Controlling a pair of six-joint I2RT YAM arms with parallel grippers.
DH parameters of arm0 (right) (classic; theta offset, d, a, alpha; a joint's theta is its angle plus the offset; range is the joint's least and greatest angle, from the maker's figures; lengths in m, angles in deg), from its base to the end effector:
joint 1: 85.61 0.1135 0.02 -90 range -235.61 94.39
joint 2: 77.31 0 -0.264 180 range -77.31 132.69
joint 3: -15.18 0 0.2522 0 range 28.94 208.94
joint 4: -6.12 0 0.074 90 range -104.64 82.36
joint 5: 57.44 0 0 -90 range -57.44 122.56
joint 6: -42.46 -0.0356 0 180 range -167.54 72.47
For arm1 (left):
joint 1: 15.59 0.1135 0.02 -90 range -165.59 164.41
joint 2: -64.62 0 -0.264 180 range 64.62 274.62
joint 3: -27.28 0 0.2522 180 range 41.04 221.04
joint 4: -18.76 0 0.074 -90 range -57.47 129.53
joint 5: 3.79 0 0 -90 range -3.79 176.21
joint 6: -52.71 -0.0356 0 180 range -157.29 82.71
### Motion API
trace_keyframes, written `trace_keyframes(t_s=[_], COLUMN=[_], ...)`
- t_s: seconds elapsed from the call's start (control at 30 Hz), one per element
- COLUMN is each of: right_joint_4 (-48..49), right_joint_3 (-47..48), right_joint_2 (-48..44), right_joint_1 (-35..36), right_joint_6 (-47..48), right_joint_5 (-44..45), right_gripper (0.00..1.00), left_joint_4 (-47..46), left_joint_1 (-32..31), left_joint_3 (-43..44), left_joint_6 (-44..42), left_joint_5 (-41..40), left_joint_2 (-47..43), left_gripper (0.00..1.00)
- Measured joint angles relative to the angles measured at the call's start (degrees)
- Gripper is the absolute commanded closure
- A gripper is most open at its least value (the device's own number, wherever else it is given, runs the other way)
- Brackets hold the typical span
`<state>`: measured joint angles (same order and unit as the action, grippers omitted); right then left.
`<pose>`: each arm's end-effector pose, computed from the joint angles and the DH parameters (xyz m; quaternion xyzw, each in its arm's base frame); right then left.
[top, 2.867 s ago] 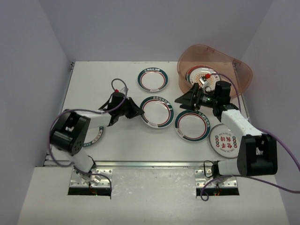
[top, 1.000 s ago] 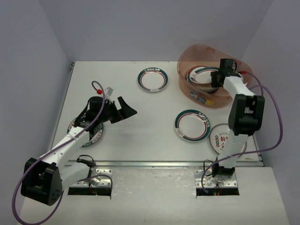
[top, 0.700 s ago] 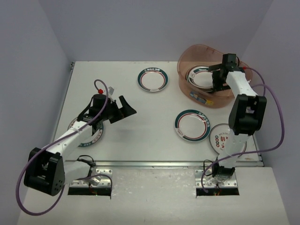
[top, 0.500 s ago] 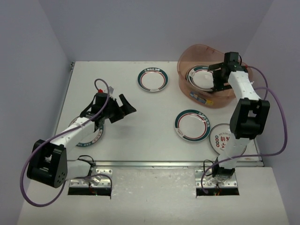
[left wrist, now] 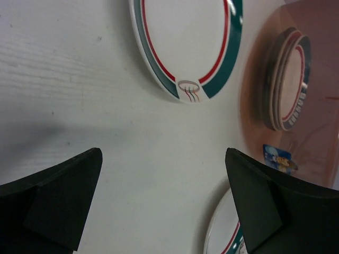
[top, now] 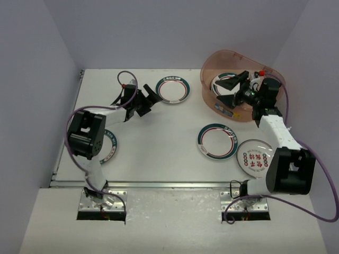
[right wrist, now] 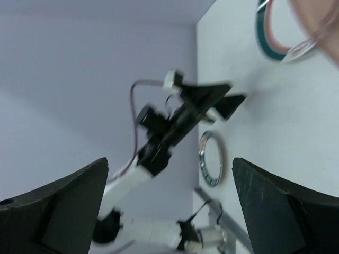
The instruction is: Place the plates into the plastic bin on the countertop
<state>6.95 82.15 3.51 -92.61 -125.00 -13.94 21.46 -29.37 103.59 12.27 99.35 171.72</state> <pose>0.3195 -0.0132 0.2916 0.3014 0.6976 0.5823 0.2889 0.3913 -0.1043 0.1768 -0.2173 0.8494 -0.3327 0.3473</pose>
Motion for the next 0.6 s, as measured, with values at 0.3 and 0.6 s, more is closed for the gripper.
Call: trace_keyframes(t_s=[0.3,0.6], right_joint_4=[15.29,52.16], right_joint_3=[-21.69,-31.24], right_joint_2=[-15.17,-7.50], right_joint_1=[0.24,0.22], right_joint_6=[-2.10,-29.33], right_joint_5=[-19.04,-24.16], right_gripper=[0.01,0.01], left_joint_4=[-1.37,3.24], left_joint_1=[0.40,0.71], left_joint_3=[19.14,32.09], left_joint_6=[2.03,4.21], left_joint_5=[0.51,-1.10], left_joint_2=[20.17,29.74], left_gripper=[0.24,0.82])
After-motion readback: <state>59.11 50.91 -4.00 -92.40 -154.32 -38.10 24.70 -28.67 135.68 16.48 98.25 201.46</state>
